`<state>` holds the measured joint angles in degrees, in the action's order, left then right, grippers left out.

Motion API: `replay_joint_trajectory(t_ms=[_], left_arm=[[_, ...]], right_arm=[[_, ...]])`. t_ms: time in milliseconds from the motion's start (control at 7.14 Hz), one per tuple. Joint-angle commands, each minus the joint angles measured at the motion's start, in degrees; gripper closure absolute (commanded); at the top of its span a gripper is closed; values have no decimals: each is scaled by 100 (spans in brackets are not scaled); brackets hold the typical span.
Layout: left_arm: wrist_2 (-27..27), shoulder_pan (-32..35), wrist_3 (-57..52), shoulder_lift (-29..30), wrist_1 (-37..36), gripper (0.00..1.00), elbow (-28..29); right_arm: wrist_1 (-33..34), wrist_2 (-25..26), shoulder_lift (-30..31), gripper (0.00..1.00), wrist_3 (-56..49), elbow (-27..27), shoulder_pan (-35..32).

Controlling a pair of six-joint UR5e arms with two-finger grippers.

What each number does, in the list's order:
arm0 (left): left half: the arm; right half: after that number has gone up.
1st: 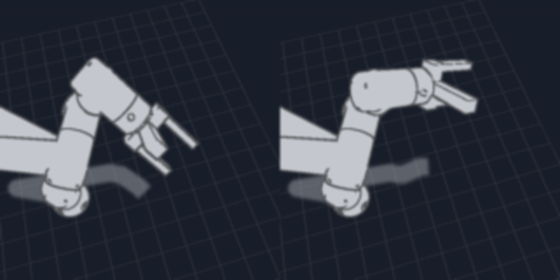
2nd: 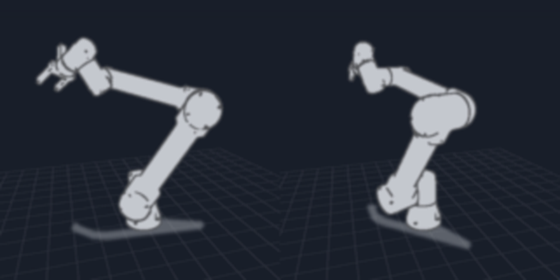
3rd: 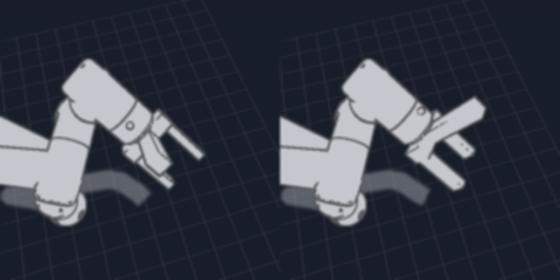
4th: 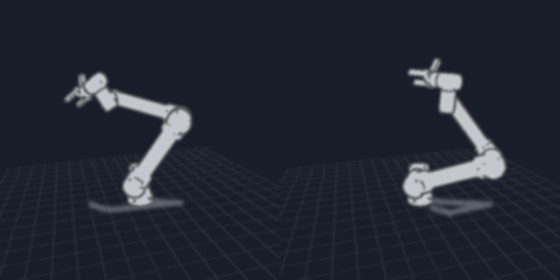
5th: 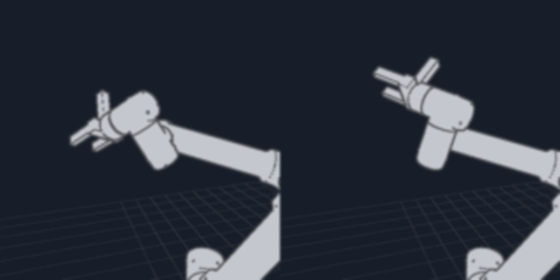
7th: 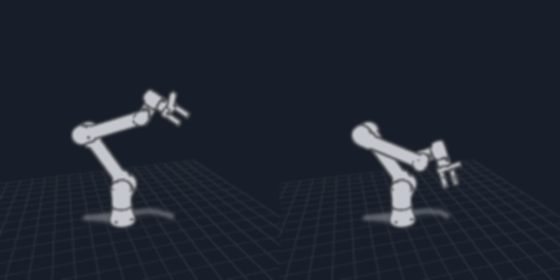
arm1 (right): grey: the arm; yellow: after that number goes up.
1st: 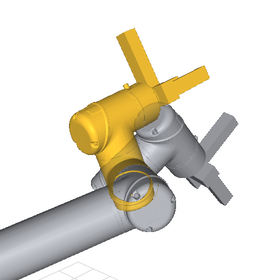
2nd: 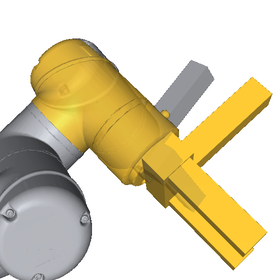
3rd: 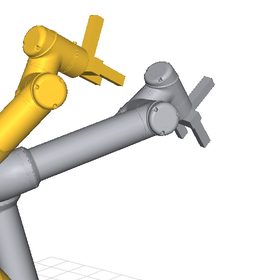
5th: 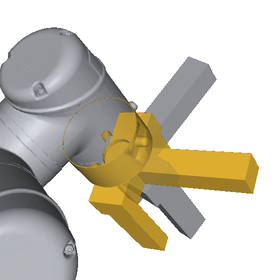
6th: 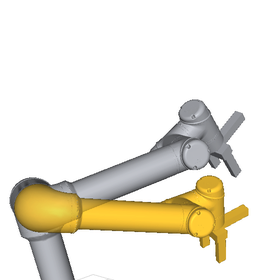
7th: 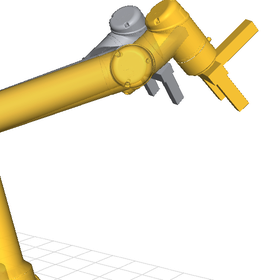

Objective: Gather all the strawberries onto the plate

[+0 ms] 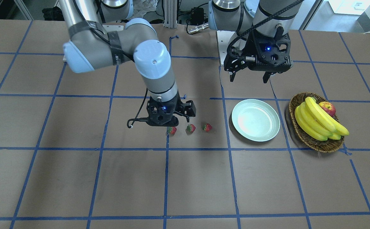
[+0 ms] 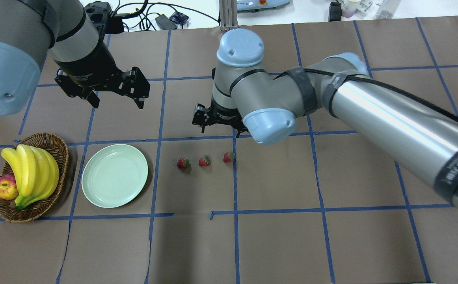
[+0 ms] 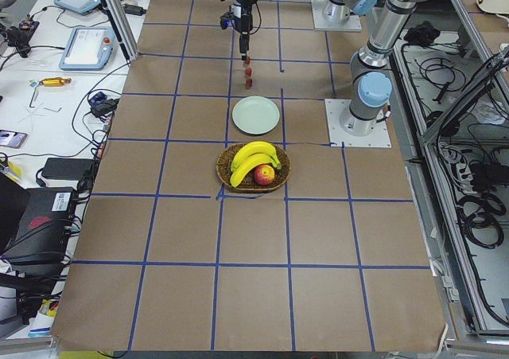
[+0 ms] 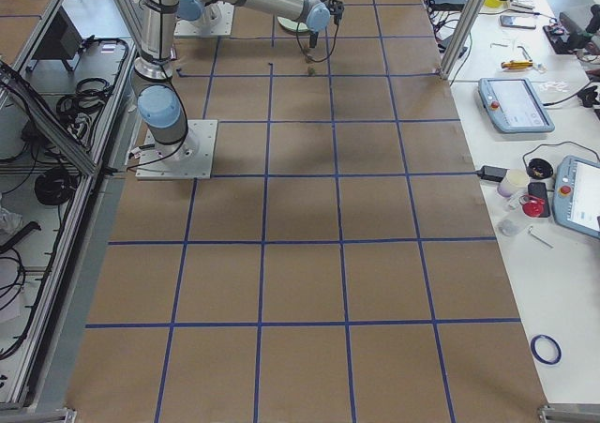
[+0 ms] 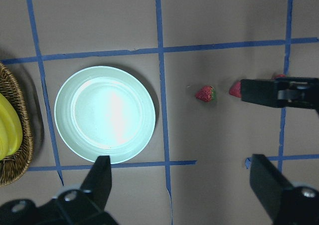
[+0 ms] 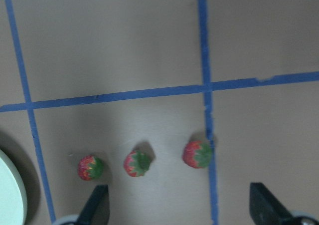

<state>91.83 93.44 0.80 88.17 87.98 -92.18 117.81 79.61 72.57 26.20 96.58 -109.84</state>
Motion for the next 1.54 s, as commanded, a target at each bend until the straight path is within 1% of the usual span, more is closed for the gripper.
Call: replay_joint_trajectory(t_ms=[0,140,280,420,560,980,1400], left_arm=[[1,-1,-10,-10,0,0,33],[1,-1,-18,-10,0,0,24],[1,-1,-18,-10,0,0,15],[1,-1,-18,-10,0,0,24],[1,-1,-18,-1,0,0,50],[1,-10,8,-1,9,0,51],[-8,-19,-10,16,0,0,42]], right_arm=[[-983,203,975,0,-1068,28,986],[-1249,439,1214,0,-1665,-164,1444],[-1713,416,1242,0,-1993,-584,1666],[-2466,563,1251,0,-2370,-971,1711],[-2778,904,1277,0,-2530,-1114,1677],[-2773,864,1418,0,-2523,-1255,1694],[-2737,828,1462,0,-2506,-1195,1686]])
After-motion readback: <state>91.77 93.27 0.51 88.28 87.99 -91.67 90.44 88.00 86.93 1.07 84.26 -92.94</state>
